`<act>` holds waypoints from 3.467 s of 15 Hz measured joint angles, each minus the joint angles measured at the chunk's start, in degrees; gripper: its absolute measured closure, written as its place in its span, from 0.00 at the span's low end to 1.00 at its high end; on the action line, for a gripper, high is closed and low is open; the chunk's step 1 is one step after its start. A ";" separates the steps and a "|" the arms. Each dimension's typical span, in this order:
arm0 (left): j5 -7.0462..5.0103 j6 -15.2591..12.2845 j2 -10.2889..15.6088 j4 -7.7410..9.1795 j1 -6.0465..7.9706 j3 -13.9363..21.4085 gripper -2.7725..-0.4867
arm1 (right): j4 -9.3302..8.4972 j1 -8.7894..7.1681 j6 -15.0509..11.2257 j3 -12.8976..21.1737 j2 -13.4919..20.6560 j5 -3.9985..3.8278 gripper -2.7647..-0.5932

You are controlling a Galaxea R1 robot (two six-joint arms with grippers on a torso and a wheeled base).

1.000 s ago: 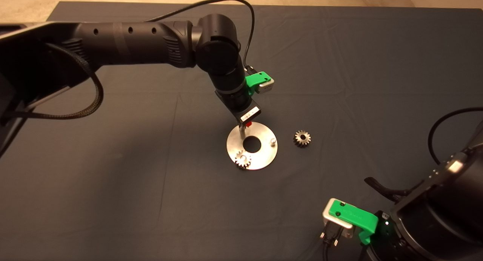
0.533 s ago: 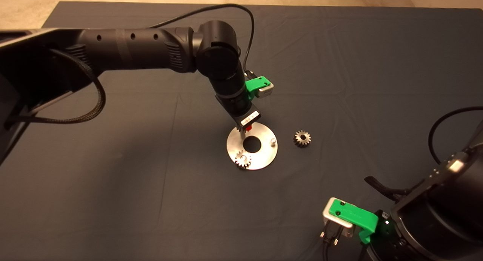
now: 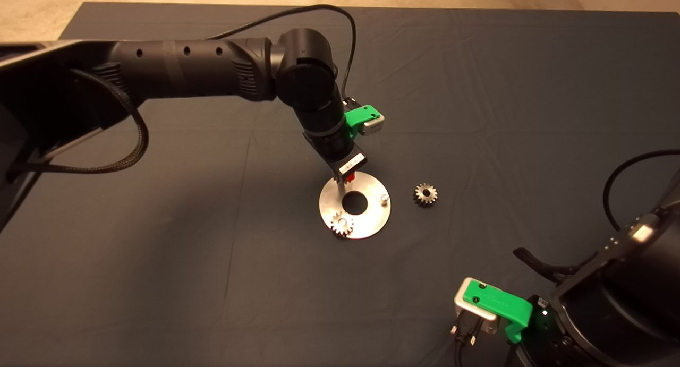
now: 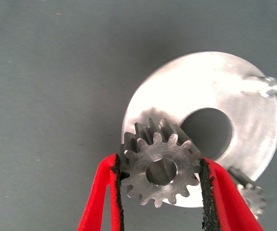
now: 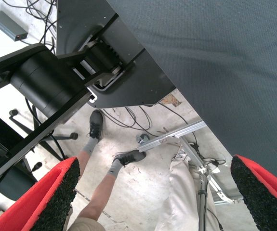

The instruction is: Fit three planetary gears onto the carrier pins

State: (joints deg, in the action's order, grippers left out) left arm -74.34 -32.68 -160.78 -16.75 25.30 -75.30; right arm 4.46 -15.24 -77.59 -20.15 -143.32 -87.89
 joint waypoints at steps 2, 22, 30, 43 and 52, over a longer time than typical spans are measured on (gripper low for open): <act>0.04 0.51 0.01 0.00 -0.02 -0.46 0.91 | 0.00 0.00 -0.01 0.01 -0.01 0.02 0.20; 2.45 0.81 0.48 -0.02 -1.29 -1.01 0.91 | 0.00 -0.06 0.00 0.09 0.00 0.02 0.20; 2.71 0.78 0.48 -0.02 -1.34 -1.01 0.91 | 0.00 -1.21 0.00 0.09 0.00 0.02 0.20; 3.69 0.60 3.12 -0.02 -1.84 2.10 0.91 | -0.02 -1.28 0.00 0.10 0.00 -0.02 0.20; 5.24 0.60 2.82 -0.06 -1.95 2.01 0.91 | -0.02 -1.29 0.00 0.10 -0.01 0.02 0.20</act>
State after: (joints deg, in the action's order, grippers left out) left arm -69.10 -32.09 -157.97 -16.81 23.34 -73.29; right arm 4.44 -16.53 -77.59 -20.05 -143.34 -87.87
